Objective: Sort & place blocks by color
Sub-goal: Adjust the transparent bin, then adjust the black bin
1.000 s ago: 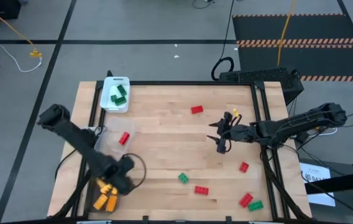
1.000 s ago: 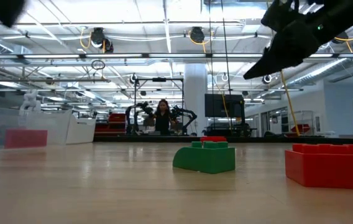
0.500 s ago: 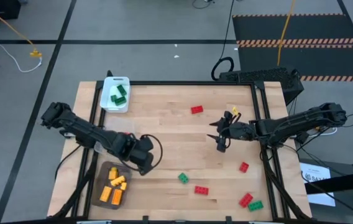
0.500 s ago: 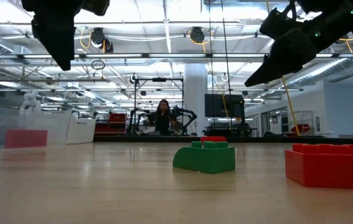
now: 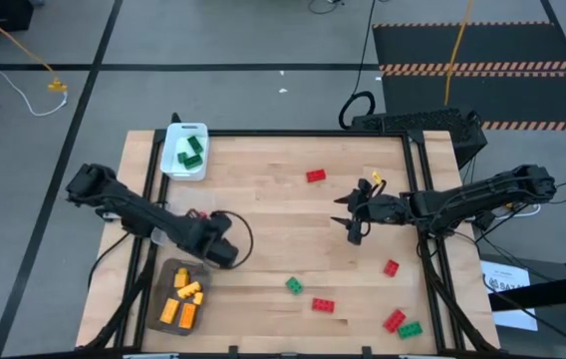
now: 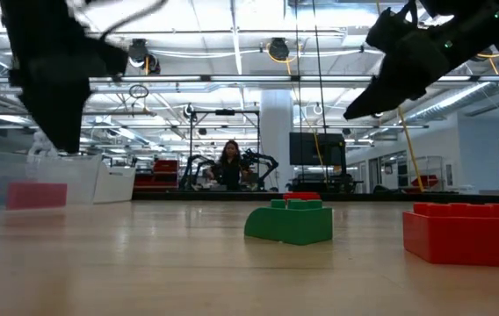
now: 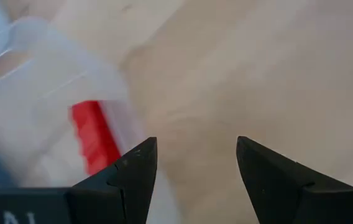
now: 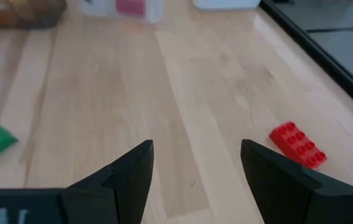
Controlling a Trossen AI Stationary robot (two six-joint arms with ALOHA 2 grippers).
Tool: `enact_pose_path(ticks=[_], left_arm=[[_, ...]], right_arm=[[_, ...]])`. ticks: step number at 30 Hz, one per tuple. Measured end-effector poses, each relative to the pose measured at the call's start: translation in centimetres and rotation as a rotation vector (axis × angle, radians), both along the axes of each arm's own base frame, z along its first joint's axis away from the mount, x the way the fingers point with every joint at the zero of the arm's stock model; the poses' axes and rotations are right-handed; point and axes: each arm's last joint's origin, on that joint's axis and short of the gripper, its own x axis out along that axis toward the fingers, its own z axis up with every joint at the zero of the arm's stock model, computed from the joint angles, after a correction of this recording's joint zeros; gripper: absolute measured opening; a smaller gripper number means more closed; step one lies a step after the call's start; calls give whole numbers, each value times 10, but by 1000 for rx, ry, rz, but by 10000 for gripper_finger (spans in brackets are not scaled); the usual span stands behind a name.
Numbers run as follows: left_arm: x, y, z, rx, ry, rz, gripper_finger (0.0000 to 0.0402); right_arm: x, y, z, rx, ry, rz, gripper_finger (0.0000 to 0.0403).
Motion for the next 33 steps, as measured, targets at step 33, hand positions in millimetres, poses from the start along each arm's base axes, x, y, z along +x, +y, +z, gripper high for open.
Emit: enact_pose_path(ticks=[33], left_arm=[[35,36,12,-82,-139,-52,221]], right_arm=[[1,0,1,-7,-10,8,235]])
